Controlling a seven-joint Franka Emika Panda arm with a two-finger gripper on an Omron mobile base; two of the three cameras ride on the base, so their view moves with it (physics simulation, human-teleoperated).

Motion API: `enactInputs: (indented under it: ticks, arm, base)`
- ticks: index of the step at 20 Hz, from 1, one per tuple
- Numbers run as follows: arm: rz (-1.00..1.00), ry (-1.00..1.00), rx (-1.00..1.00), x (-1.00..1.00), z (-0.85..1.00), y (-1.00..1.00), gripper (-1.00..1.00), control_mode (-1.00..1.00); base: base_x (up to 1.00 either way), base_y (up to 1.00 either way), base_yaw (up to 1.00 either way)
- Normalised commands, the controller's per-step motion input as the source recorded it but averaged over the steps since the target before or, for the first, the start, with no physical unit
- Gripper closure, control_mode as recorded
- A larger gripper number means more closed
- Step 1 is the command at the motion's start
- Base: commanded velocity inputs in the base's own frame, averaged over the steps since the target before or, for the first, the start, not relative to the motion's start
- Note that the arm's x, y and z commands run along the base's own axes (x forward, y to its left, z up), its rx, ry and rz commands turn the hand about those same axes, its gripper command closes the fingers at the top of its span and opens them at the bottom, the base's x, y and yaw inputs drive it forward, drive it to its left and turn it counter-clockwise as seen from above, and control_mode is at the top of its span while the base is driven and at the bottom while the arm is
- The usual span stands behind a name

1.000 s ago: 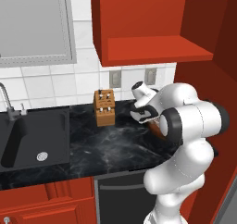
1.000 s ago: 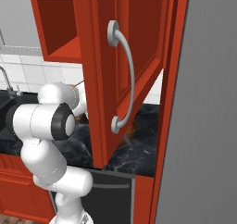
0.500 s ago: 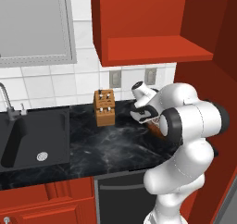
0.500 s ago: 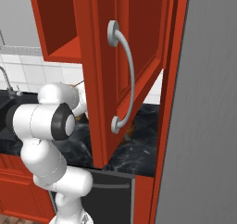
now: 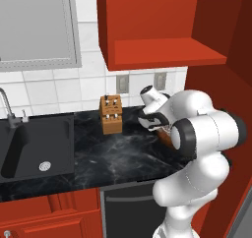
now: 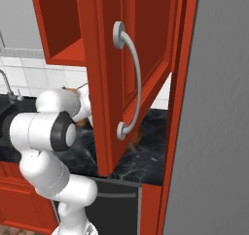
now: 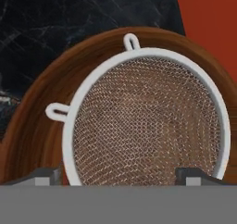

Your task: Open the cabinet and setup a tea strainer by placing it in the bowl upright.

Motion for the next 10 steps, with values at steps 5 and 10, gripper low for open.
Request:
enactInputs:
  ticks: [5,10]
  arm:
    - [0.00,0.00,0.00,-0.29,0.23,0.00,-1.00,-1.00]
    - [0.00,0.00,0.00,-0.35,0.17,0.00,-1.00,-1.00]
  base:
    - [0.00,0.00,0.00]
    - [0.00,0.00,0.00]
